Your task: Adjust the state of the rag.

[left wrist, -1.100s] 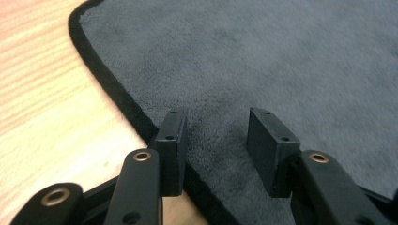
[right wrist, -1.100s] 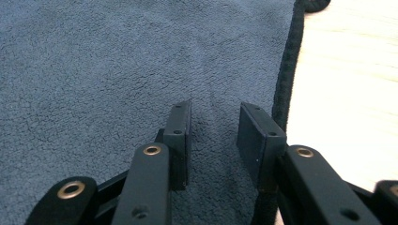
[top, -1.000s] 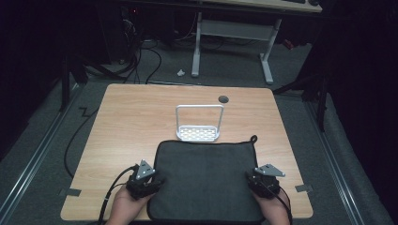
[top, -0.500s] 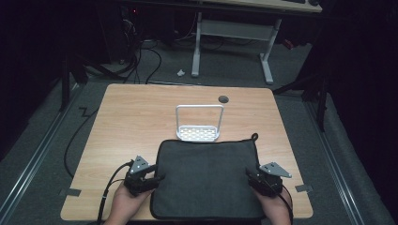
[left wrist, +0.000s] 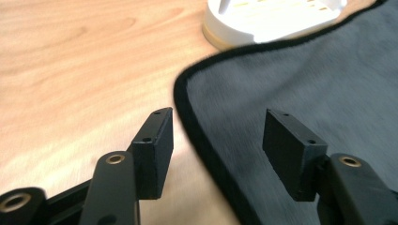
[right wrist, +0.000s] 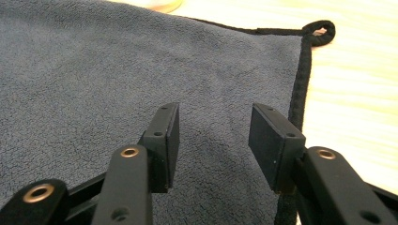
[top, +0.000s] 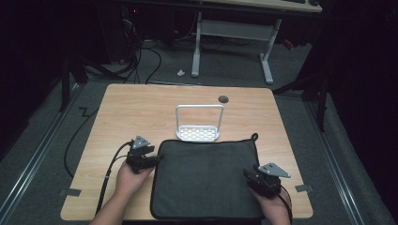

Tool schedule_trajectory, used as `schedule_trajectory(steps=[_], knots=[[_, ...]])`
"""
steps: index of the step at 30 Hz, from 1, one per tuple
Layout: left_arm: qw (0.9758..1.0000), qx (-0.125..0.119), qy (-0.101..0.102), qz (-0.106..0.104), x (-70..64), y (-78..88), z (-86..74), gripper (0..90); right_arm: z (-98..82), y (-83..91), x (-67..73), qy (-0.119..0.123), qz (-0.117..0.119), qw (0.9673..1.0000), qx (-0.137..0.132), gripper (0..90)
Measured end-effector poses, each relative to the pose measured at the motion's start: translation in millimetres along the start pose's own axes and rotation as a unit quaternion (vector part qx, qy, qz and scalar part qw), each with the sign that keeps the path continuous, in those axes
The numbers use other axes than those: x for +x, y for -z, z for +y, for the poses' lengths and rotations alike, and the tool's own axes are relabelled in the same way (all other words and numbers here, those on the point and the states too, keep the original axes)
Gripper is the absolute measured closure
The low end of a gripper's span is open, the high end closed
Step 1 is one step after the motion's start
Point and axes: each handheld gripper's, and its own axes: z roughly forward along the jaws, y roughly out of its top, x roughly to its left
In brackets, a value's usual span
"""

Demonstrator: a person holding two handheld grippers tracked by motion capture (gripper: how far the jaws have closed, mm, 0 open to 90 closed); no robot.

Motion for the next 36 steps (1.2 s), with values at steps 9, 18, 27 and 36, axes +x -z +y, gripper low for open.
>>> schedule_trajectory(steps=[9,18,27,36], knots=[[0.9996,0.016,-0.002,0.024,5.2,-31.0,18.1,45.0,-2.2,-0.4,0.3,0.004,0.005,1.0000,0.003,53.2],[0.9985,0.021,-0.024,0.044,4.9,-39.5,19.7,46.1,-0.7,-0.4,4.5,0.001,0.018,0.9998,0.002,51.8],[0.9981,0.015,-0.045,0.039,-4.6,-42.2,17.5,65.2,5.9,1.7,21.8,0.012,0.039,0.9991,-0.012,50.6],[0.9994,0.012,-0.029,0.016,0.1,-39.2,15.3,82.7,12.3,2.0,59.2,0.052,0.082,0.9951,-0.022,48.6]])
